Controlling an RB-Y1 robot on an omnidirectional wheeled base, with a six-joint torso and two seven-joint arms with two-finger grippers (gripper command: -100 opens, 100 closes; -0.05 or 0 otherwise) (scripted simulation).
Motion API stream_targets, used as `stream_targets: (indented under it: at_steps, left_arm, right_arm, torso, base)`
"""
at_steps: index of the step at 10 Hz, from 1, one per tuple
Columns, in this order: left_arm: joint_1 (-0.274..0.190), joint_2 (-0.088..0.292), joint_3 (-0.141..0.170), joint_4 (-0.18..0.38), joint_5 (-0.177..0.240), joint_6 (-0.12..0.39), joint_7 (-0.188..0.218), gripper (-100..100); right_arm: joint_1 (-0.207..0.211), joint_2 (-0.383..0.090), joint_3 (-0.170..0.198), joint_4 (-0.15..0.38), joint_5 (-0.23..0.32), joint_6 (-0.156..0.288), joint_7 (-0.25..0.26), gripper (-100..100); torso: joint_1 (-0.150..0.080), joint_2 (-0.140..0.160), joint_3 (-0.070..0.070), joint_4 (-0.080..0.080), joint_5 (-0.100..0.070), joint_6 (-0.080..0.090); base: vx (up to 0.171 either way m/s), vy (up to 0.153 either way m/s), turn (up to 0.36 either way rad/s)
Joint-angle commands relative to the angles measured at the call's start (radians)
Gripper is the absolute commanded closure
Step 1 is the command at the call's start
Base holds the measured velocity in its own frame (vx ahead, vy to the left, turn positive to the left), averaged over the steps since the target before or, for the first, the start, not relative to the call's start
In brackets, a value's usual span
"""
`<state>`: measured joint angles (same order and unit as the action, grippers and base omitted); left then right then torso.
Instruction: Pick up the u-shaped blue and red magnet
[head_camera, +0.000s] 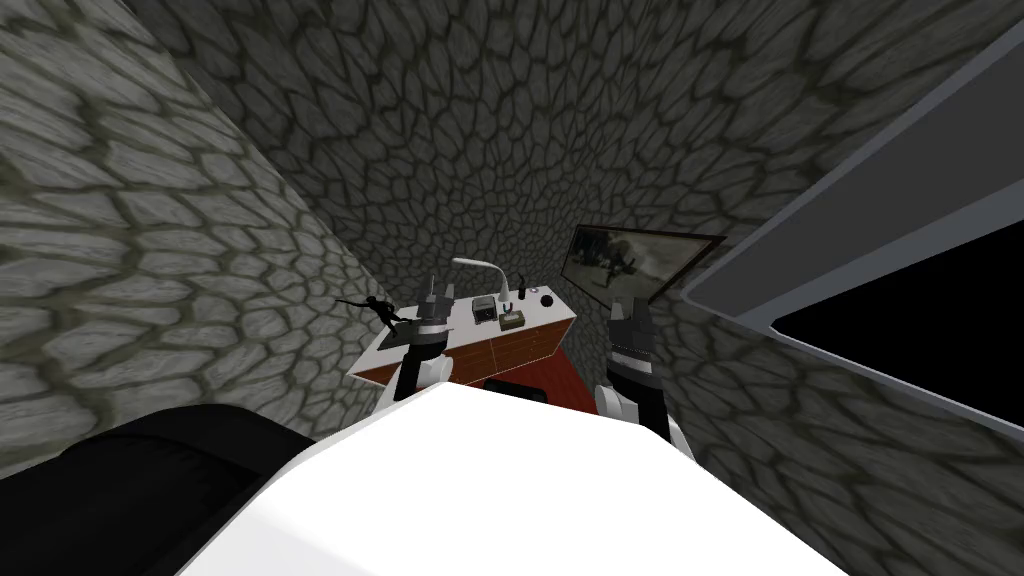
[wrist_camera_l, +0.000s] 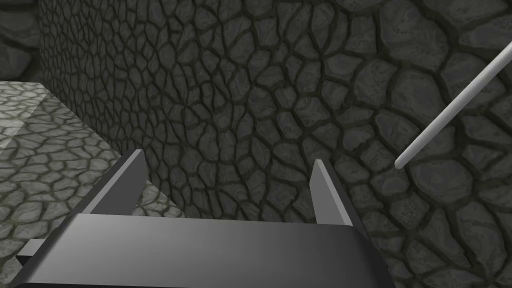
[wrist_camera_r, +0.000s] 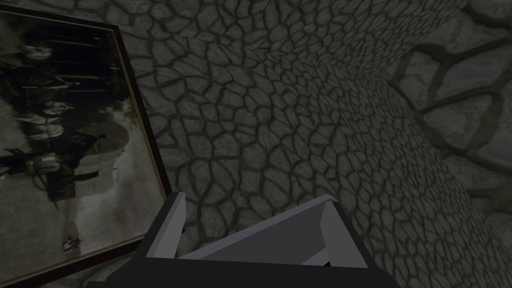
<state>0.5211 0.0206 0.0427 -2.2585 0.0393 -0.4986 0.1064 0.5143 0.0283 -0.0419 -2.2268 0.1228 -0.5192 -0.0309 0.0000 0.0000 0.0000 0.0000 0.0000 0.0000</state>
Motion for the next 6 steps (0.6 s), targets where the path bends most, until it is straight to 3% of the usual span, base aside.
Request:
stream_targets:
  at_steps: [1,6]
  left_arm:
    - [-0.037,0.035,-0.011,0.032,0.019,0.039,0.008,-100]
    - [-0.153,0.108,-0.032,0.144,0.076,0.164,0.032,-100]
  right_arm:
    - [0.0,0.0,0.0,0.0,0.0,0.0,0.0,0]
    - [0.0,0.0,0.0,0.0,0.0,0.0,0.0,0]
  torso:
    - [0.0,0.0,0.0,0.0,0.0,0.0]
    - [-0.002,-0.001,-0.001,0.0,0.0,0.0]
  base:
    - [-0.004,-0.014,-0.133]
    - [0.002,-0.025,-0.156]
